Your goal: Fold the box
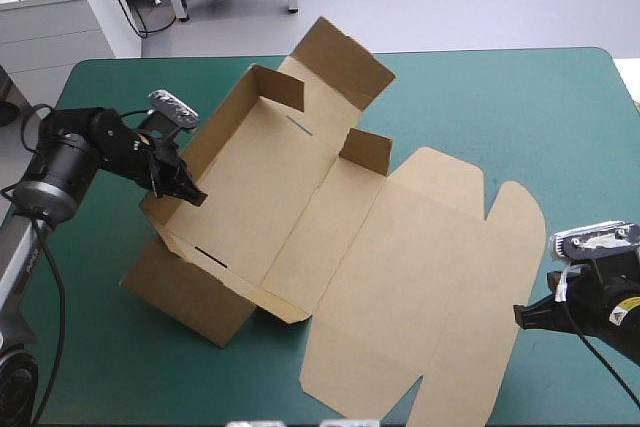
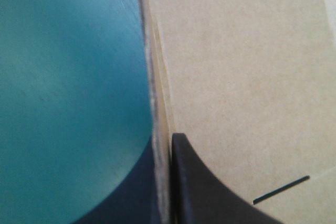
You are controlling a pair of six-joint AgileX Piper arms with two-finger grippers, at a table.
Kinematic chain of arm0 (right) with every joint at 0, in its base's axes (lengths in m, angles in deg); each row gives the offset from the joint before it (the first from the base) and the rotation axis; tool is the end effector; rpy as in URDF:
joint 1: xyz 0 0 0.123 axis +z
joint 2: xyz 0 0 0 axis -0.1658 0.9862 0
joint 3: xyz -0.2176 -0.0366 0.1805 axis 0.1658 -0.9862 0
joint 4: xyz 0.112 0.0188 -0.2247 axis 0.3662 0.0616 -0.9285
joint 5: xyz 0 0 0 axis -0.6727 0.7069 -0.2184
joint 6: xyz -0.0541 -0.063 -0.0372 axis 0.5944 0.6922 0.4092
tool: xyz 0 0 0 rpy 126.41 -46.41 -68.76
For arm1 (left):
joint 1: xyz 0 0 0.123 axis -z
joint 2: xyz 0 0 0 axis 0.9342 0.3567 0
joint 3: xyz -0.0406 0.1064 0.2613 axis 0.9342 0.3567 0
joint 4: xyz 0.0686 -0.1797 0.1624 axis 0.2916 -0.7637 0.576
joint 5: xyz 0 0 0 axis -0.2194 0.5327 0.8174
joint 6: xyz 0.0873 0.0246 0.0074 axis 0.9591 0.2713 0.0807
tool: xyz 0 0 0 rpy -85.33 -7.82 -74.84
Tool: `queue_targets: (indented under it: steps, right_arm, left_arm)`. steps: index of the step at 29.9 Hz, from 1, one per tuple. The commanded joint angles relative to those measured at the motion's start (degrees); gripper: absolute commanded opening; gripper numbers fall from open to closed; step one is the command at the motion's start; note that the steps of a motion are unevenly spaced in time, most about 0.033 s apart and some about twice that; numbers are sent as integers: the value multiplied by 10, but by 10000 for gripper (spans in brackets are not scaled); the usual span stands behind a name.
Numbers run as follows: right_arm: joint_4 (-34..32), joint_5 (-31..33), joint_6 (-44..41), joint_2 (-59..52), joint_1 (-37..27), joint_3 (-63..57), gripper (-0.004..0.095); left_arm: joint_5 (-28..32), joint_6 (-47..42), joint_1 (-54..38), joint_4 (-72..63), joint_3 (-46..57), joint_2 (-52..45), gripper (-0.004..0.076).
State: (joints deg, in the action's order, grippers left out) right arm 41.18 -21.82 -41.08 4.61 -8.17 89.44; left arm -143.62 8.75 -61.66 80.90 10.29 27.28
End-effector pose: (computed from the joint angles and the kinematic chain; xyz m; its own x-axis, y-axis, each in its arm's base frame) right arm 0.0930 0.0093 0.3498 -0.6845 -0.1510 -0.7132 -0.1738 0.9839 -0.0415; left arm 0.3074 -0.0516 0.3387 -0.6512 0.6113 -0.4498 0.6207 0.7700 0.1478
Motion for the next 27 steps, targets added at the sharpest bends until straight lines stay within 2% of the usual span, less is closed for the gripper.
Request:
queue_targets:
  steps: [1, 13, 20, 27]
  right_arm:
    - [5, -36, 2, 1, -3, 15, -13]
    - [6, -39, -3, 1, -3, 15, -13]
    - [6, -42, -13, 1, -3, 15, -13]
    - [6, -42, -24, 1, -3, 15, -13]
  left_arm:
    - [92, 3, 67, 95, -23, -18, -8]
    - [281, 22, 204, 214, -16, -17, -8]
    - [329, 111, 252, 220, 51, -21, -8]
    - [528, 110, 269, 270, 185, -69, -8]
